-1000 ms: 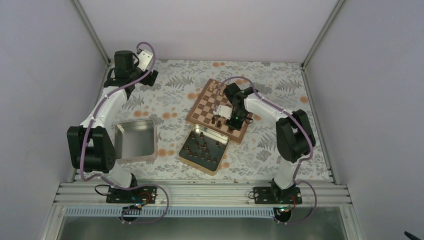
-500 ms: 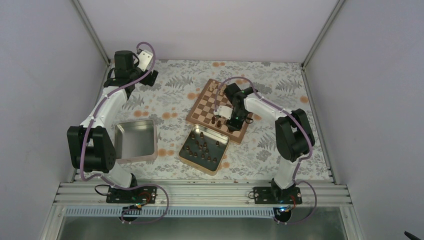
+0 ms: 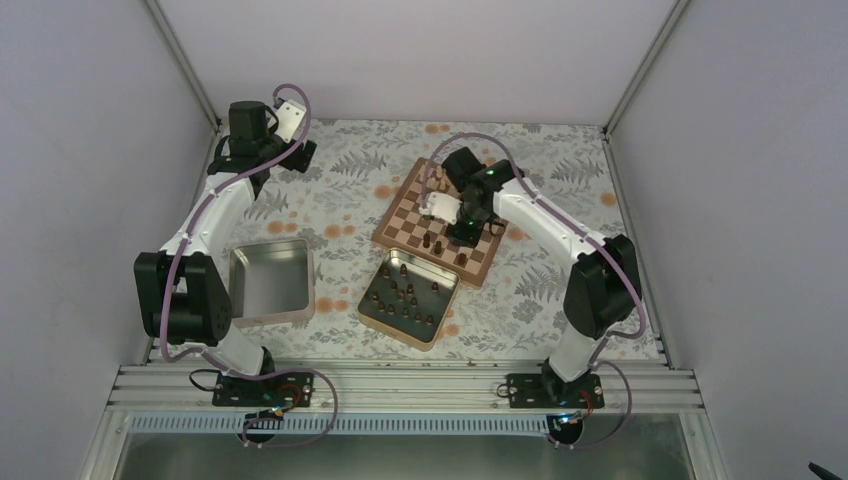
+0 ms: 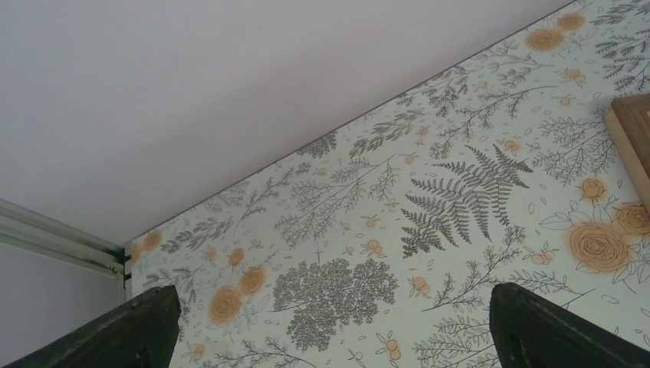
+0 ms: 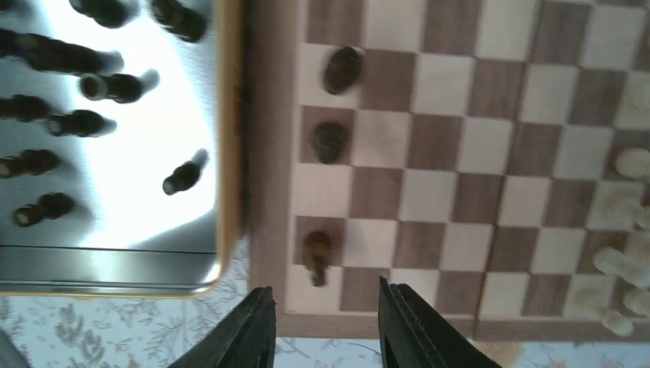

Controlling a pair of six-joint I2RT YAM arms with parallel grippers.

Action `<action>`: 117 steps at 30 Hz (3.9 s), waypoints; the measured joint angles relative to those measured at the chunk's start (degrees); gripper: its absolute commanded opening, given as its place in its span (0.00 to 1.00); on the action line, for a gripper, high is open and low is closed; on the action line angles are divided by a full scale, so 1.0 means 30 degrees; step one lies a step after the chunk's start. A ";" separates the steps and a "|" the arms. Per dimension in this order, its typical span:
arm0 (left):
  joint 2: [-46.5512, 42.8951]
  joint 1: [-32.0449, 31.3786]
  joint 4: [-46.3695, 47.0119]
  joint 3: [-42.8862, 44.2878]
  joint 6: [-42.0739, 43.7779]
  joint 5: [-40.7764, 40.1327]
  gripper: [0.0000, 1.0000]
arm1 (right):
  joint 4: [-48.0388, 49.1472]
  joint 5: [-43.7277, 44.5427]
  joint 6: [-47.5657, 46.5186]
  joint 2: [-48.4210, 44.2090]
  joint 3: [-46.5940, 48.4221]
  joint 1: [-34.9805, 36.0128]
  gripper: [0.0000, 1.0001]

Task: Set up the chess pieces on the board
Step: Pick up the chess piece from the storage box, then place the chess piece on the chessboard.

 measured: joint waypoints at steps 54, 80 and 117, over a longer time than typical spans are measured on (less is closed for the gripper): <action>0.0000 0.0000 0.0000 -0.0007 -0.0015 0.0022 1.00 | 0.2368 0.1086 0.0685 0.2608 -0.3577 0.5268 0.20; -0.0022 0.0000 -0.0051 0.0000 -0.0015 0.0364 1.00 | 0.0576 0.0321 0.0656 -0.1195 -0.0991 0.2987 0.09; -0.0036 0.0000 -0.0058 0.0073 -0.0015 0.0357 1.00 | 0.2251 0.0138 -0.1013 0.0845 -0.3818 -0.2543 0.12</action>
